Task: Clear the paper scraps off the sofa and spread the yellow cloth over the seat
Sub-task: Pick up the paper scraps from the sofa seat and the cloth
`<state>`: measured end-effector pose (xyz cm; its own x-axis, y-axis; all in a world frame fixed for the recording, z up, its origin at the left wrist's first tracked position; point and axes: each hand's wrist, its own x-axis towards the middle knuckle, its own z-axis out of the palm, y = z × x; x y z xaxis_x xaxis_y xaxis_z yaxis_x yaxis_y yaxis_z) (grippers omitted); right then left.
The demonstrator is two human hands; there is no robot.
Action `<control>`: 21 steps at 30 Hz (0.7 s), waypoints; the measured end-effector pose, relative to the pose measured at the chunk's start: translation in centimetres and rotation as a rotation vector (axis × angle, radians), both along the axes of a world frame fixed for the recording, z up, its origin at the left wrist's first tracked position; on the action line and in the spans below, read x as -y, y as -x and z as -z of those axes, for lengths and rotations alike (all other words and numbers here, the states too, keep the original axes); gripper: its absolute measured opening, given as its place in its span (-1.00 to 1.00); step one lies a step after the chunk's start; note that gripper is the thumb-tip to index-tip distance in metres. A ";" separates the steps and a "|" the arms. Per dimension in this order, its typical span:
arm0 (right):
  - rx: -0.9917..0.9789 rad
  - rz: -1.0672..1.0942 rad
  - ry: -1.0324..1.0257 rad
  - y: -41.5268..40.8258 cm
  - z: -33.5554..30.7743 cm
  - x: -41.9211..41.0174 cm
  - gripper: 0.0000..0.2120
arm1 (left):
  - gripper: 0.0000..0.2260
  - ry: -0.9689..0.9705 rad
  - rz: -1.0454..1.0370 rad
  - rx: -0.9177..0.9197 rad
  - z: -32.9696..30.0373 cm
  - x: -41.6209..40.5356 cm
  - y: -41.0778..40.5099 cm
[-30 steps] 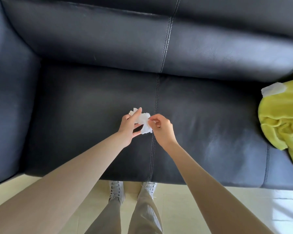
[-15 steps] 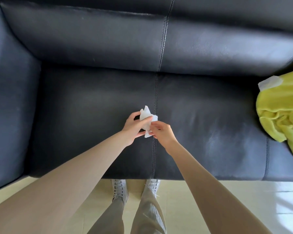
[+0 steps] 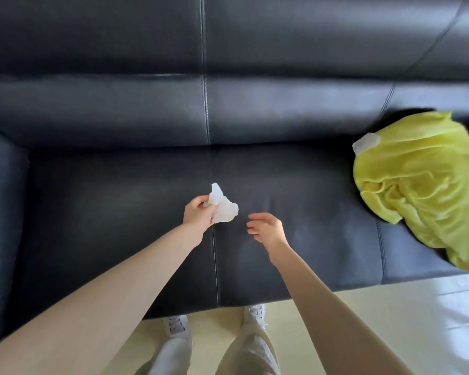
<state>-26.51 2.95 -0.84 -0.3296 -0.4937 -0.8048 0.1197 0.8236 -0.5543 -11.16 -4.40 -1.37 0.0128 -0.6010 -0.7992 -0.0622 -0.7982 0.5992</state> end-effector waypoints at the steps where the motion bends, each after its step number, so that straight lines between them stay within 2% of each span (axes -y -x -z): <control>1: -0.013 0.006 -0.008 1.3 0.1 0.0 -0.77 | -0.84 0.008 0.023 0.002 0.0 0.3 1.3; 5: -0.063 0.043 -0.008 6.1 1.0 0.0 -0.74 | -0.88 0.032 0.135 0.056 0.5 0.3 6.8; 8: -0.116 0.001 -0.007 9.7 1.1 -0.2 -0.70 | -0.89 0.015 0.132 0.066 0.4 -0.1 11.2; 15: -0.528 -0.351 0.053 22.3 1.0 1.6 -0.67 | -0.84 -0.067 0.019 -0.021 0.2 0.1 23.5; 16: -0.583 -0.416 0.046 26.7 0.9 1.7 -0.66 | -0.82 -0.086 0.009 -0.013 0.6 -0.6 27.8; 18: -0.633 -0.502 0.062 28.9 0.6 2.9 -0.63 | -0.83 -0.083 0.016 0.014 0.4 -0.5 29.8; 21: -0.591 -0.547 0.076 32.0 -0.2 4.6 -0.55 | -0.76 -0.092 -0.018 0.051 0.7 -0.5 33.0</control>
<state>-58.46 -1.69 -0.64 -0.3859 -0.7546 -0.5307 -0.6197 0.6382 -0.4568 -44.18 -3.89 -2.07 0.0648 -0.5241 -0.8492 -0.0759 -0.8511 0.5195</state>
